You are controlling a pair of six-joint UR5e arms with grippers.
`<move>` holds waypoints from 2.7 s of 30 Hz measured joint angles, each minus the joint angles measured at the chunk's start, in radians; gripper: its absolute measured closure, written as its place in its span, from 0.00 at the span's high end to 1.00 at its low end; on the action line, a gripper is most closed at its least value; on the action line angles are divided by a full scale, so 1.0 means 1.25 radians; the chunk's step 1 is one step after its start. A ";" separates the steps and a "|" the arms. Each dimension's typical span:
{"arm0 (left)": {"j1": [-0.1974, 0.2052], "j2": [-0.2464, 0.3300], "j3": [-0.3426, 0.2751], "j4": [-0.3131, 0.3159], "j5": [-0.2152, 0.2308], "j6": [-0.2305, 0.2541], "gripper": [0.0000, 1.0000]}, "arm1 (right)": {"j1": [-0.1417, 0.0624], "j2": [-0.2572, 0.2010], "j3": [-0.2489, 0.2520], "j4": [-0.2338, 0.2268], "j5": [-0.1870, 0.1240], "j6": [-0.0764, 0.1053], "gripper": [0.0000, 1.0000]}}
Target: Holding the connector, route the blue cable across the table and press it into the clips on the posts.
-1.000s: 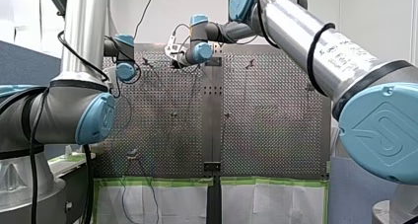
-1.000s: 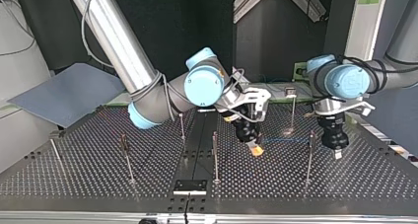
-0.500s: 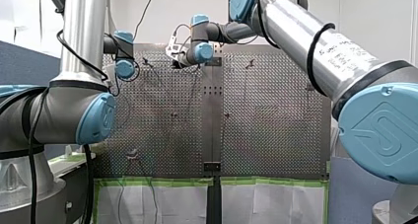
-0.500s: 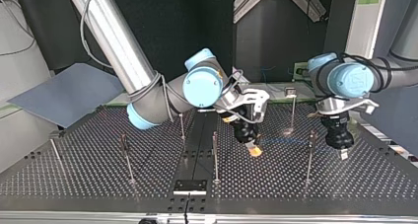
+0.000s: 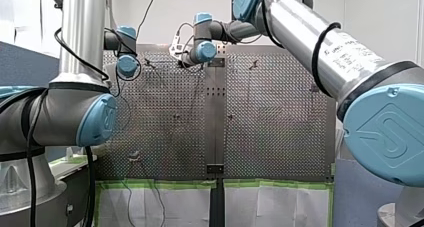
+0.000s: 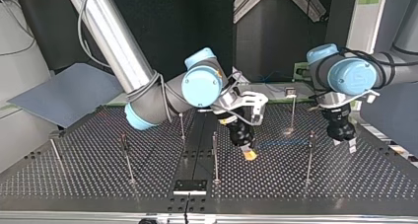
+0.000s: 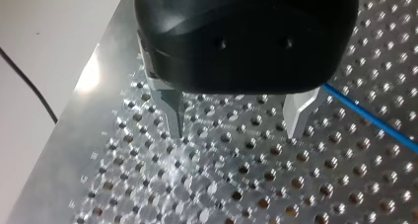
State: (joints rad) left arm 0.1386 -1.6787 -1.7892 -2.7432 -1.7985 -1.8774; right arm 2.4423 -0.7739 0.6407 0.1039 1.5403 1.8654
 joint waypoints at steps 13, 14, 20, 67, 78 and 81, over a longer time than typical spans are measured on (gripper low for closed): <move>-0.025 0.097 -0.072 -0.100 0.091 -0.034 1.00 | 0.003 -0.004 0.000 0.007 0.041 -0.015 0.00; -0.026 0.106 -0.076 -0.110 0.094 -0.037 1.00 | 0.003 -0.004 0.000 0.007 0.041 -0.015 0.00; -0.027 0.149 -0.092 -0.153 0.092 -0.060 1.00 | 0.004 -0.005 0.000 0.010 0.042 -0.016 0.00; -0.097 0.126 0.025 -0.176 0.256 0.016 1.00 | -0.001 -0.005 0.000 0.010 0.043 -0.012 0.00; -0.102 0.064 0.039 -0.151 0.247 0.028 1.00 | -0.001 -0.005 0.000 0.010 0.043 -0.011 0.00; -0.104 0.059 0.044 -0.142 0.247 0.029 1.00 | -0.001 -0.005 0.000 0.010 0.043 -0.011 0.00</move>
State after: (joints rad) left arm 0.0082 -1.6044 -1.7338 -2.9208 -1.4897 -1.8409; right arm 2.4414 -0.7797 0.6406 0.1165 1.5941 1.8518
